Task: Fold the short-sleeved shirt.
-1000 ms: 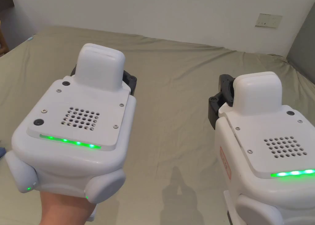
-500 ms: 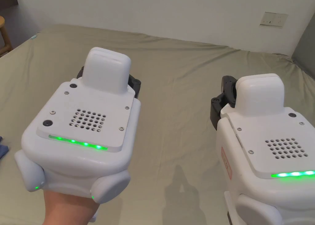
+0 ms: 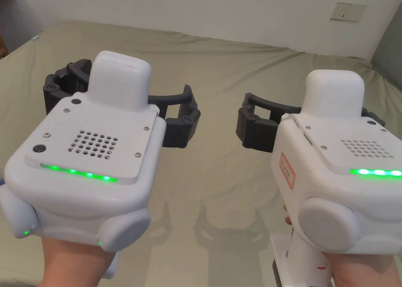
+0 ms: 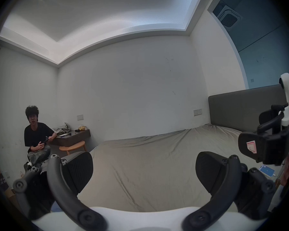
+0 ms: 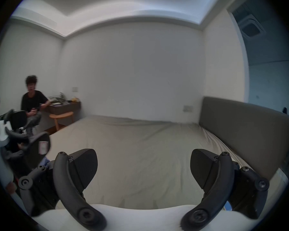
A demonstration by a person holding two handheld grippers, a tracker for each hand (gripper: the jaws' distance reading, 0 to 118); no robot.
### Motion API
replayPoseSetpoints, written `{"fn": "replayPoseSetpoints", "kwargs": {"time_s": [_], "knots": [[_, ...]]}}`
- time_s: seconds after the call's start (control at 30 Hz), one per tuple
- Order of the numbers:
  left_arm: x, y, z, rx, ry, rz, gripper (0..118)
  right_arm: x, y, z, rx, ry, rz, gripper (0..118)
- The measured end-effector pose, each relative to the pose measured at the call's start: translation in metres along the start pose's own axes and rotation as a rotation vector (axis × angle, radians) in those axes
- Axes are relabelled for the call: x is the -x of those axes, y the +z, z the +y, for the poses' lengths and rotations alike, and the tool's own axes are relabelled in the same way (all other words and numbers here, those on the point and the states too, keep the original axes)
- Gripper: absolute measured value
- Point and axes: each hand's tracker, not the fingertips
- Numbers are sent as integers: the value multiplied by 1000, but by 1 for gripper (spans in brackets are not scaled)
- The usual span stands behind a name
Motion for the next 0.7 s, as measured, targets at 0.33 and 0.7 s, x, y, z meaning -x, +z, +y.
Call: {"fn": "replayPoseSetpoints", "kwargs": {"time_s": [0.33, 0.7], "knots": [[7, 1, 5, -19, 28, 19, 118, -17, 5, 14, 58, -107, 14, 114], [4, -1, 5, -16, 23, 18, 118, -11, 0, 10, 69, -70, -6, 114]]}}
